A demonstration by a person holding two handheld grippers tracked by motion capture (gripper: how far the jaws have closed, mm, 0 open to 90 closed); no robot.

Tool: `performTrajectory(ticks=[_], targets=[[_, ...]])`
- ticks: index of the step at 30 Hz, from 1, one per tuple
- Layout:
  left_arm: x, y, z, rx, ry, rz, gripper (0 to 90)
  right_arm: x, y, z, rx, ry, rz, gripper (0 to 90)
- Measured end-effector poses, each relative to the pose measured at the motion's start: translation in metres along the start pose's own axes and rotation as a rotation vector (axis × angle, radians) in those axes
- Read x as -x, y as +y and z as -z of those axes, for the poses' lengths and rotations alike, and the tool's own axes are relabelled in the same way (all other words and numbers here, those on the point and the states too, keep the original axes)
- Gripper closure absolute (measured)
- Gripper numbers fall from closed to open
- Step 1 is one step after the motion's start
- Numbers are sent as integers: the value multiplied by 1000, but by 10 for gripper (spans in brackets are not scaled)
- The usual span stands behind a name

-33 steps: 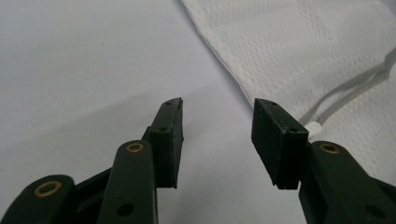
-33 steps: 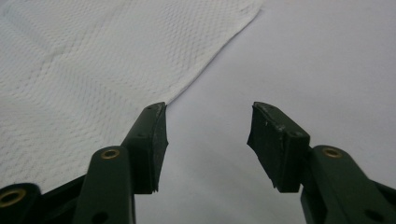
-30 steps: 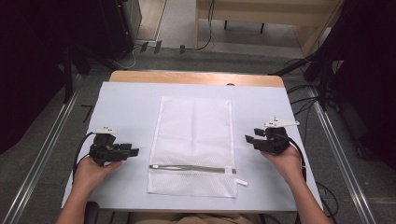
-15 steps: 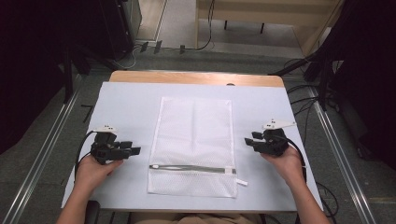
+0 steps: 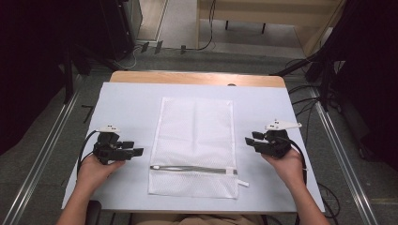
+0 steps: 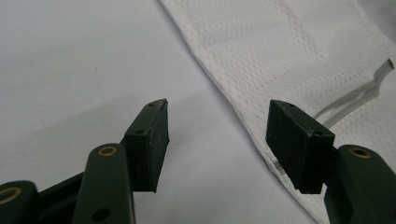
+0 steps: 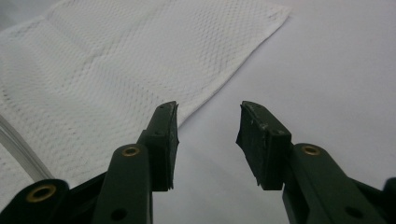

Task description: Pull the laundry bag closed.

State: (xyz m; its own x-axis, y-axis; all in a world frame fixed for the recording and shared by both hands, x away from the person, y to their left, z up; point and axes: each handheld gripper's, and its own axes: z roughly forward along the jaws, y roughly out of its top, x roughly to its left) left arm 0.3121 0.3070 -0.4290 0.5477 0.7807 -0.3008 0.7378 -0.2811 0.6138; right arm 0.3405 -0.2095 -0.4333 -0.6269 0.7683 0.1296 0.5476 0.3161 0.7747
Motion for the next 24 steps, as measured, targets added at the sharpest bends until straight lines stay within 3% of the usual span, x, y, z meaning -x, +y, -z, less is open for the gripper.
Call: performTrajectory(ticks=[8, 14, 24], targets=[[1, 0, -2, -10, -1, -8, 396, 1, -2, -1, -10, -9, 12, 568], [1, 0, -2, -12, 1, -5, 397, 4, -2, -1, -14, 9, -30, 597], [1, 0, -1, -14, -1, 3, 405, 2, -1, -1, -18, 31, -35, 584]])
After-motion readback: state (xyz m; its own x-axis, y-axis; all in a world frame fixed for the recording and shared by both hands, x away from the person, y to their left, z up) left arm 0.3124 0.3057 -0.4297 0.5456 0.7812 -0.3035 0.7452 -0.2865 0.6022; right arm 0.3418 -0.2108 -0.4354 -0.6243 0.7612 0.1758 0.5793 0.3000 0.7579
